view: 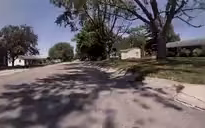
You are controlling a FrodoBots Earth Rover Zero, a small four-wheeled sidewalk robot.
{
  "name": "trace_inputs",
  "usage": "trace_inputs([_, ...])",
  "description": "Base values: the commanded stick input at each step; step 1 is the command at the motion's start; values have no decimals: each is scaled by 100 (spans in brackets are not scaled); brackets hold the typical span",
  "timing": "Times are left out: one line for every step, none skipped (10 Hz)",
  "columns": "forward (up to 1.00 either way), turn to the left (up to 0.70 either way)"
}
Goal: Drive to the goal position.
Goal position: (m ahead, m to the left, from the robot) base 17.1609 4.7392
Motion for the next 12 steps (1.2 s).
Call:
trace_inputs([70,0])
trace_inputs([70,0])
trace_inputs([70,0])
trace_inputs([70,0])
trace_inputs([70,0])
trace_inputs([70,0])
trace_inputs([70,0])
trace_inputs([70,0])
trace_inputs([70,0])
trace_inputs([70,0])
trace_inputs([70,0])
trace_inputs([70,0])
